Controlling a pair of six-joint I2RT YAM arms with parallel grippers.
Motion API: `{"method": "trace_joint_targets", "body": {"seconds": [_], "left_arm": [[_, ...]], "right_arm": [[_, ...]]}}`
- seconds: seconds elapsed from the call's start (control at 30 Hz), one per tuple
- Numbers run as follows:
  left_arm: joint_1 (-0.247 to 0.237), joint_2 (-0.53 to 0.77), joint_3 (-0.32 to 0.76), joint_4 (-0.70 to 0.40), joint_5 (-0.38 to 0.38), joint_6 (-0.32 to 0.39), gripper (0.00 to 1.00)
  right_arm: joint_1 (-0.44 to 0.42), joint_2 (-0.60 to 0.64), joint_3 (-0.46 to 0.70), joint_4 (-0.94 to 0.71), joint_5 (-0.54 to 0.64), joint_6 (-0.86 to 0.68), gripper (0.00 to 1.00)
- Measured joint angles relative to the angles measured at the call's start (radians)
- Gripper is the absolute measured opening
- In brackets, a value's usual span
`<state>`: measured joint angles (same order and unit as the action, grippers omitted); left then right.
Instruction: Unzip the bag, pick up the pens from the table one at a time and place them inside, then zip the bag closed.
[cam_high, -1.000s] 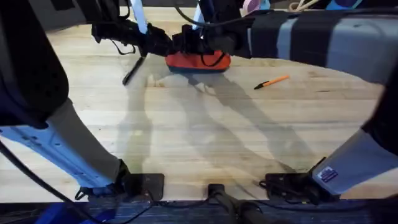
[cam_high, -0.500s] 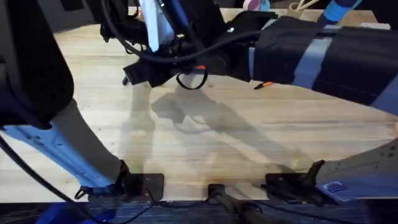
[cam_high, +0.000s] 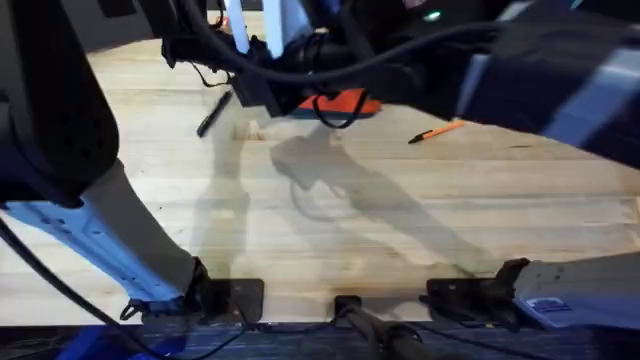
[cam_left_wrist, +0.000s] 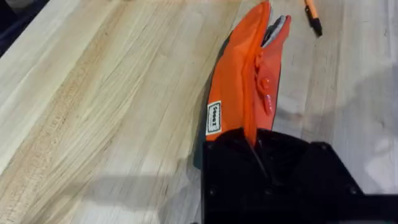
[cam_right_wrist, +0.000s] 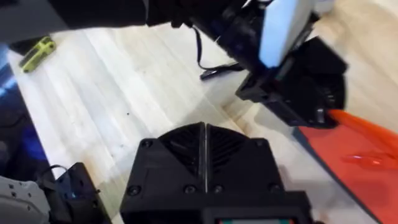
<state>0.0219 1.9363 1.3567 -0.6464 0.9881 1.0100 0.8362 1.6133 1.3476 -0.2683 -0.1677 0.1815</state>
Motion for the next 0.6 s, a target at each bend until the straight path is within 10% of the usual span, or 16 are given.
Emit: {"method": "trace_joint_targets", "body": {"seconds": [0.13, 0.3, 0.6], "left_arm": [[0.0, 0.0, 0.0, 0.0, 0.0, 0.0, 0.042], [0.0, 0.0, 0.0, 0.0, 0.0, 0.0, 0.042], [0.0, 0.0, 0.0, 0.0, 0.0, 0.0, 0.042]], "right_arm": [[-0.024, -0.047, 0.0, -0.026, 0.032, -0.011, 0.225], [-0.081, -0.098, 0.0, -0.036, 0.049, -0.015, 0.93], [-0.199, -0.185, 0.0, -0.081, 0.053, -0.023, 0.997]]}}
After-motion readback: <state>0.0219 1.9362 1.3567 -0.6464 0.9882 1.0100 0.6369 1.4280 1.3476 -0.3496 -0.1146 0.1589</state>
